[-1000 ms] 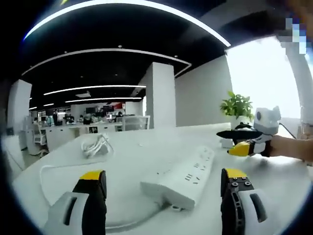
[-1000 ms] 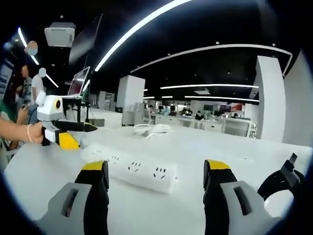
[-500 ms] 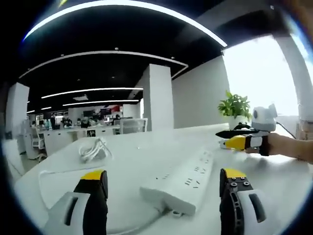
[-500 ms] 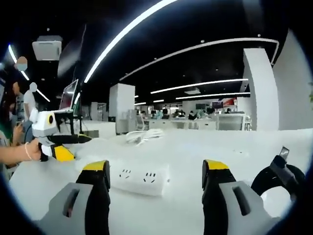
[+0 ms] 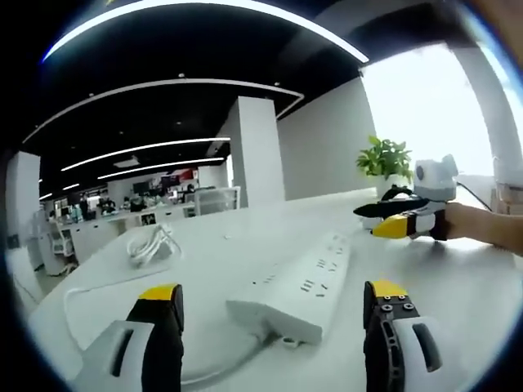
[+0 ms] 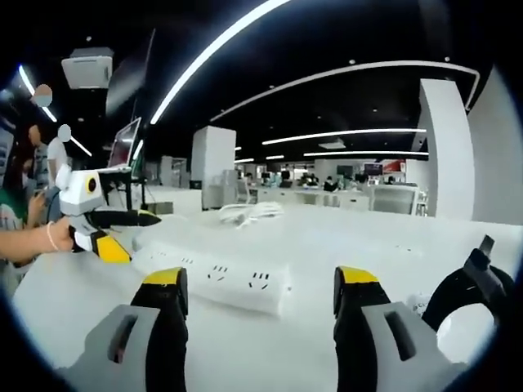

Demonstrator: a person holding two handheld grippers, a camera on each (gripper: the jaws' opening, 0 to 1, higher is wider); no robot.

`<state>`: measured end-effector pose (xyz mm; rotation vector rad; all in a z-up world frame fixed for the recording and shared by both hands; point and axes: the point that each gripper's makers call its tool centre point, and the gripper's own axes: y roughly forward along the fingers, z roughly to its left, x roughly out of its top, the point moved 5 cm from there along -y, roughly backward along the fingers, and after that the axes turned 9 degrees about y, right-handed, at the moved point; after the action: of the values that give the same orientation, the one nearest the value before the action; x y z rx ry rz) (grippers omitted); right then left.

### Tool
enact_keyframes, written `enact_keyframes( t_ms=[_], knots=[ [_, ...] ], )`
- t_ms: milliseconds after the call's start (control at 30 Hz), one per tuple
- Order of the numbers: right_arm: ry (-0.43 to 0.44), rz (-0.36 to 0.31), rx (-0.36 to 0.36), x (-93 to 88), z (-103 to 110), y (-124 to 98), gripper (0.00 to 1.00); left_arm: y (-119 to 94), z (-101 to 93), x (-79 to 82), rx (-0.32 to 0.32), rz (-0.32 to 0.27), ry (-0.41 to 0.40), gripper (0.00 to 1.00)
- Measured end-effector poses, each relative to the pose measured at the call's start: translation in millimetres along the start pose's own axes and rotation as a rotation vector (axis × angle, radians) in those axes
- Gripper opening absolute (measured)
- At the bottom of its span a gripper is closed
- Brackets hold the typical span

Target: Straighten the power strip on the desk, plug the charger into it

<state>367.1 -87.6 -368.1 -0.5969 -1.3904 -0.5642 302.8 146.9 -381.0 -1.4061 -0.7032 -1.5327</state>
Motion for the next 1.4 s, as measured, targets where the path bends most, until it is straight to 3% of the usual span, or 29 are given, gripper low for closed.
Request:
enact_keyframes(
  t_ms=[333, 700, 867, 1100, 1400],
  knots=[
    [-0.022, 0.03, 0.004, -3.6, -2, 2, 0.69, 1, 2.4, -5.9, -0.009, 0.026, -0.084, 0.85],
    [-0.074, 0.103, 0.02, -9.3, 7, 5, 0.62, 1, -1.9, -11.0, -0.005, 0.088, -0.047, 0.79],
    [-0.065, 0.115, 0.019, -11.0, 6, 6, 0.59, 3, -2.1, -14.0, -0.02, 0.116, -0.084, 0.76],
    [-0.047, 0.136, 0.039, -14.0, 9, 8, 0.56, 7, -6.1, -19.1, -0.032, 0.164, -0.037, 0.73],
    [-0.038, 0.14, 0.043, -14.9, 8, 10, 0.51, 9, -8.9, -18.4, -0.042, 0.162, -0.01, 0.7]
  ],
)
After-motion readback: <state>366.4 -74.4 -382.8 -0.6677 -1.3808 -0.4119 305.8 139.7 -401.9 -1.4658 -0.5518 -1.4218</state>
